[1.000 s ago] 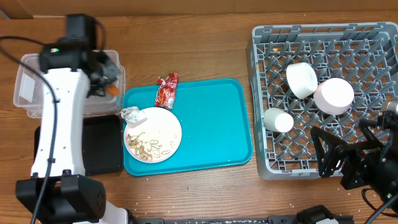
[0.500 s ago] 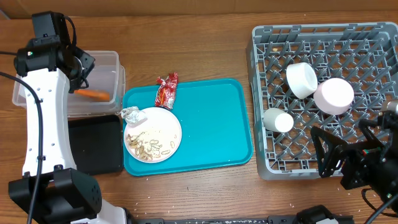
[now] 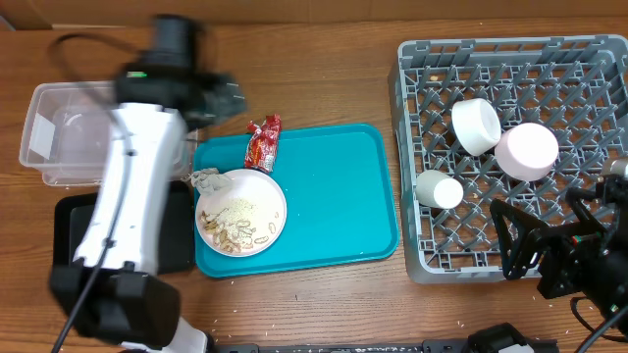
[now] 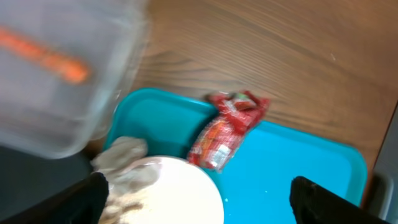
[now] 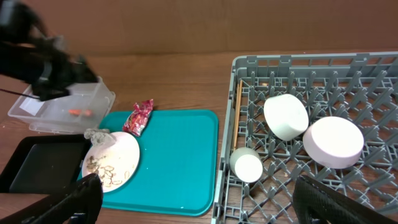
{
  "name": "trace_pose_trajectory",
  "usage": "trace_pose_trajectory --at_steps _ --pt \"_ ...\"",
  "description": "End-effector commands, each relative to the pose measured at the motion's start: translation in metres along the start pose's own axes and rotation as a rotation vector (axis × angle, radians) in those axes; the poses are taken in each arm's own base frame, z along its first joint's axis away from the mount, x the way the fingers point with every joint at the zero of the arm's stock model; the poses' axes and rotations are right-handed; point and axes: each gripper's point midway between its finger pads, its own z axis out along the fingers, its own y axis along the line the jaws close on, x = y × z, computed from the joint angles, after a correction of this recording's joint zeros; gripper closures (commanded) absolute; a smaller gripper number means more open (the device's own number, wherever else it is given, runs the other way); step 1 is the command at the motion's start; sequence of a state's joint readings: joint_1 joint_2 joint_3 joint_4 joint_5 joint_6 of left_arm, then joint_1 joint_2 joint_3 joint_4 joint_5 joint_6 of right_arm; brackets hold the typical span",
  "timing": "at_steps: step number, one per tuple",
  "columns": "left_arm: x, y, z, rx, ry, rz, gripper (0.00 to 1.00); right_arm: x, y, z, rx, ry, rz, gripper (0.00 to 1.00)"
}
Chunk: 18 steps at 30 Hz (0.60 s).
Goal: Sort waste into correct bins and load items into the dishwasher
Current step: 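Reach the left gripper to the red wrapper on the tray, then carry the red wrapper into the clear bin and release it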
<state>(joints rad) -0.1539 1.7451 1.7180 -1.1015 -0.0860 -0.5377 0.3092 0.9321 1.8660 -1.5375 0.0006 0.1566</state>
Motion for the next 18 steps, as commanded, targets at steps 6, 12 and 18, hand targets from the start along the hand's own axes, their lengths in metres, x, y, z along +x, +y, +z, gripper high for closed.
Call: trace_pose_trajectory --at_steps 6,12,18 --pt "0.027 -0.029 0.088 -0.219 -0.01 0.249 0.0 -0.002 0.0 -0.001 0.003 -0.01 0.0 0.0" --pt "0.053 -0.01 0.141 -0.255 0.15 0.24 0.02 -0.002 0.0 -0.001 0.003 -0.01 0.0 0.0" --pt "0.091 -0.007 0.174 -0.212 0.334 0.299 0.27 -0.002 0.0 -0.001 0.003 -0.01 0.0 0.0"
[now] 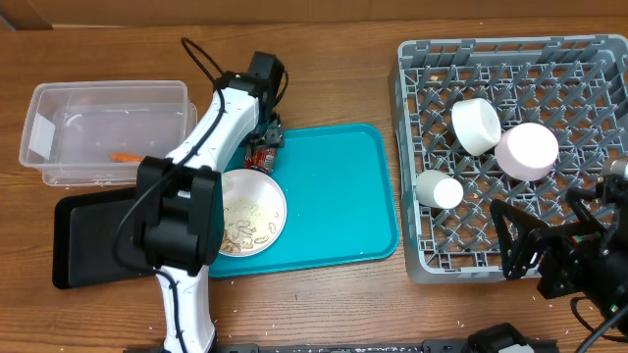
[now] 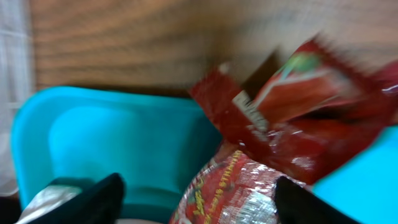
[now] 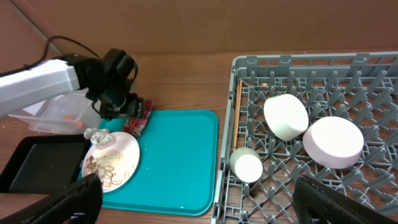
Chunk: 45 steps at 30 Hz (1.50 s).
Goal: Sort waste into correct bins and load items into the dishwasher
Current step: 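Carry the red wrapper into the clear bin and release it, then grasp the white tissue beside the plate with the left gripper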
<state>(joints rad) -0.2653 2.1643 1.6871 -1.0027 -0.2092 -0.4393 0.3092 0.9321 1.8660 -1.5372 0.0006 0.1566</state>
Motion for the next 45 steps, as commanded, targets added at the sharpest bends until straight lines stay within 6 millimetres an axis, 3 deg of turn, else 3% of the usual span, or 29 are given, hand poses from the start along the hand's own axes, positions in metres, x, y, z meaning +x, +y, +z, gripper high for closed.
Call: trace_pose_trajectory --at_steps 1,3,4,8,14,18,21,25,27,28,31,33,38,41,45 --pt "0.019 -0.008 0.017 0.026 0.087 0.058 0.34 -0.002 0.0 -0.001 0.003 -0.01 0.0 0.0" --pt "0.024 -0.006 0.015 0.025 0.11 0.062 0.65 -0.002 0.0 -0.001 0.003 -0.01 0.0 0.0" --pt "0.023 -0.005 0.01 0.026 0.109 0.061 0.73 -0.002 0.0 -0.001 0.003 -0.01 0.0 0.0" --pt "0.008 -0.004 -0.022 0.044 0.055 0.043 0.87 -0.002 0.0 -0.001 0.003 -0.01 0.0 0.0" --pt "-0.029 0.021 -0.104 0.068 -0.133 -0.145 0.91 -0.002 0.0 -0.001 0.003 -0.01 0.0 0.0" --pt "-0.042 0.07 -0.146 0.093 -0.219 -0.383 0.9 -0.002 0.0 -0.001 0.003 -0.01 0.0 0.0" --pt "-0.047 0.113 -0.153 0.081 -0.233 -0.534 0.94 -0.002 0.0 -0.001 0.003 -0.01 0.0 0.0" --pt "-0.041 0.161 -0.135 0.039 -0.167 -0.718 0.9 -0.002 0.0 -0.001 0.003 -0.01 0.0 0.0" --pt "-0.038 0.172 -0.126 0.032 -0.133 -0.753 0.84 -0.002 0.0 -0.001 0.003 -0.01 0.0 0.0" --pt "-0.037 0.175 -0.122 0.032 -0.116 -0.762 0.78 -0.002 0.0 -0.001 0.003 -0.01 0.0 0.0" --pt "-0.035 0.182 -0.122 0.043 -0.103 -0.736 0.5 -0.002 0.0 -0.001 0.003 -0.01 0.0 0.0" --pt "-0.037 0.183 -0.129 0.049 -0.119 -0.697 0.41 -0.002 0.0 -0.001 0.003 -0.01 0.0 0.0" --pt "-0.039 0.178 -0.162 0.067 -0.186 -0.627 0.39 -0.002 0.0 -0.001 0.003 -0.01 0.0 0.0" --pt "-0.034 0.163 -0.175 0.08 -0.2 -0.574 0.39 -0.002 0.0 -0.001 0.003 -0.01 0.0 0.0" --pt "-0.021 0.134 -0.172 0.02 -0.179 -0.461 0.39 -0.002 0.0 -0.001 0.003 -0.01 0.0 0.0"
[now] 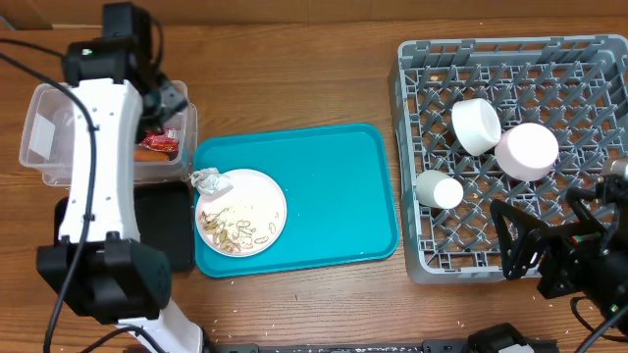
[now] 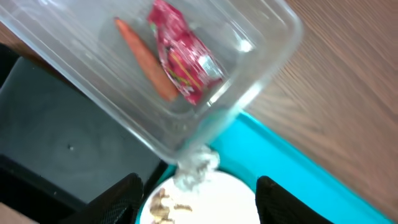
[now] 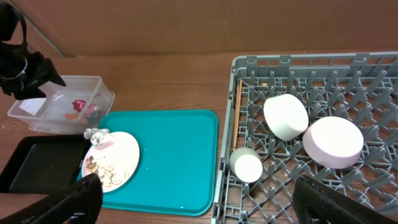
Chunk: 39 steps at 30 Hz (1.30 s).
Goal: Sort waste into correct bins and load items into the dishwasher
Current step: 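Grasp the white tissue beside the plate with the left gripper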
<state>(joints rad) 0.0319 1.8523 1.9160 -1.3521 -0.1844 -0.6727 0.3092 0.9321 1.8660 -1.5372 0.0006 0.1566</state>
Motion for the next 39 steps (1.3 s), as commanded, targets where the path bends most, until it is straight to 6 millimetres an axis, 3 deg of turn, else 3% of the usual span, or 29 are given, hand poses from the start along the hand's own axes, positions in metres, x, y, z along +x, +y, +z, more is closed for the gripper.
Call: trace_pose_trajectory --at_steps 1,5,6,9,16,21,28,33,39 --pt "0.016 -0.021 -0.013 -0.02 -0.057 0.136 0.41 -0.002 0.0 -0.001 0.003 -0.01 0.0 0.0" --pt "0.046 -0.044 0.012 -0.091 -0.083 0.33 0.4 -0.002 0.0 -0.001 0.003 -0.01 0.0 0.0" --pt "0.058 -0.049 0.026 -0.133 -0.091 0.39 0.33 -0.002 0.0 -0.001 0.003 -0.01 0.0 0.0" --pt "0.076 -0.047 0.051 -0.194 -0.071 0.436 0.31 -0.002 0.0 -0.001 0.003 -0.01 0.0 0.0" --pt "0.105 -0.01 0.085 -0.3 0.063 0.348 0.39 -0.002 0.0 -0.001 0.003 -0.01 0.0 0.0" --pt "0.118 0.022 0.093 -0.415 0.09 0.263 0.3 -0.002 0.0 -0.001 0.003 -0.01 0.0 0.0" --pt "0.123 0.037 0.122 -0.418 0.096 0.23 0.32 -0.002 0.0 -0.001 0.003 -0.01 0.0 0.0" --pt "0.104 0.042 0.126 -0.413 0.05 0.19 0.51 -0.002 0.0 -0.001 0.003 -0.01 0.0 0.0" --pt "0.102 0.032 0.132 -0.335 0.087 0.214 0.91 -0.002 0.0 -0.001 0.003 -0.01 0.0 0.0"
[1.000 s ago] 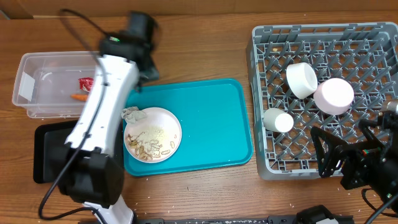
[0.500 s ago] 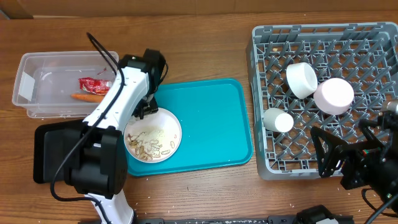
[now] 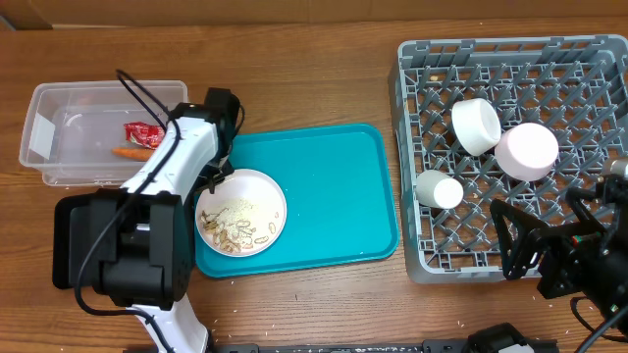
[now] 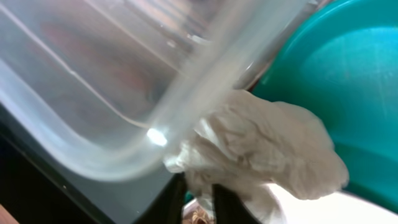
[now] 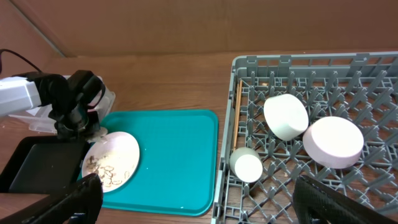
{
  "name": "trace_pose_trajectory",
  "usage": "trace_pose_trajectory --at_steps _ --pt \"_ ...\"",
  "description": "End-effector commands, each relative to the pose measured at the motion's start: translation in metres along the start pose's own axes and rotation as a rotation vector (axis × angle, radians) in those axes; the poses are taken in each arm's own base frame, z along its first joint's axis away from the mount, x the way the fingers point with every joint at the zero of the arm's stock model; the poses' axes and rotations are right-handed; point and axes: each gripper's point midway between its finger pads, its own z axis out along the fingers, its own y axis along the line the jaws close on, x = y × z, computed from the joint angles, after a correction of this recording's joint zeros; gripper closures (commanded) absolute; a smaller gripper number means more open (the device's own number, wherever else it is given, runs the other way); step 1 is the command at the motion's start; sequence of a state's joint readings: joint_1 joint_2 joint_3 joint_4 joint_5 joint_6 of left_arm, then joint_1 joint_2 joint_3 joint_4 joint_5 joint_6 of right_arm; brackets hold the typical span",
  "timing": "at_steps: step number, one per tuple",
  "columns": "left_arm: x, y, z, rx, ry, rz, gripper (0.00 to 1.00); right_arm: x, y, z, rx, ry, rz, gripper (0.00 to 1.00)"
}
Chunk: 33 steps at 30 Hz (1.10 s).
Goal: Sort waste into correct bins and load items into the dishwasher
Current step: 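Grasp the white tissue beside the plate with the left gripper, then drop the white tissue into the clear bin with the left gripper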
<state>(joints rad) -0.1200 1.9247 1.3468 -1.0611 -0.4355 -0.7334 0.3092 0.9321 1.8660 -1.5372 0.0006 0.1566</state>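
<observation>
A crumpled white tissue lies at the left rim of the white plate of food scraps, on the teal tray. My left gripper is down on it. In the left wrist view its fingers stand close together, shut on a fold of the tissue. A red wrapper and a carrot piece lie in the clear bin. My right gripper rests open by the near edge of the grey rack, holding nothing.
A black bin sits in front of the clear bin, left of the tray. The rack holds two bowls, a cup and chopsticks. The clear bin's corner is close to my left gripper.
My left gripper was open above the clear bin with the wrapper lying inside. Now it is down at the plate's left rim, shut on the tissue. The right arm has not moved.
The red wrapper first lay on the tray's far edge with my left arm near the clear bin. Then my left gripper was at the wrapper. Later the wrapper lay in the clear bin beside the carrot piece. Now the gripper is on the tissue by the plate.
</observation>
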Motion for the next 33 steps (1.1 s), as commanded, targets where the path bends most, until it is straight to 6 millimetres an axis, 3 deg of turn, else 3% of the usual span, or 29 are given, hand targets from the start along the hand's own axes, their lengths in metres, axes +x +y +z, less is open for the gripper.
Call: trace_pose_trajectory --at_steps 1,7,19,24,29,30,32,33 --pt "0.0 -0.005 -0.003 0.035 0.016 0.029 0.96 -0.002 0.0 -0.001 0.003 -0.01 0.0 0.0" --pt "0.0 -0.009 -0.019 0.074 0.028 0.053 0.96 -0.002 0.0 -0.001 0.003 -0.01 0.0 0.0" --pt "-0.04 0.018 -0.117 0.237 -0.142 -0.011 0.96 -0.002 0.0 -0.001 0.003 -0.01 0.0 0.0" --pt "-0.073 0.05 -0.133 0.27 -0.218 -0.112 0.96 -0.002 0.0 -0.001 0.003 -0.01 0.0 0.0" --pt "-0.118 0.084 -0.128 0.276 -0.299 -0.235 0.96 -0.002 0.0 -0.001 0.003 -0.01 0.0 0.0" --pt "-0.125 0.088 -0.125 0.277 -0.309 -0.258 0.85 -0.002 0.0 -0.001 0.003 -0.01 0.0 0.0" --pt "-0.135 0.09 -0.118 0.289 -0.314 -0.28 0.51 -0.002 0.0 -0.001 0.003 -0.01 0.0 0.0" --pt "-0.136 0.087 -0.116 0.303 -0.311 -0.262 0.43 -0.002 0.0 -0.001 0.003 -0.01 0.0 0.0"
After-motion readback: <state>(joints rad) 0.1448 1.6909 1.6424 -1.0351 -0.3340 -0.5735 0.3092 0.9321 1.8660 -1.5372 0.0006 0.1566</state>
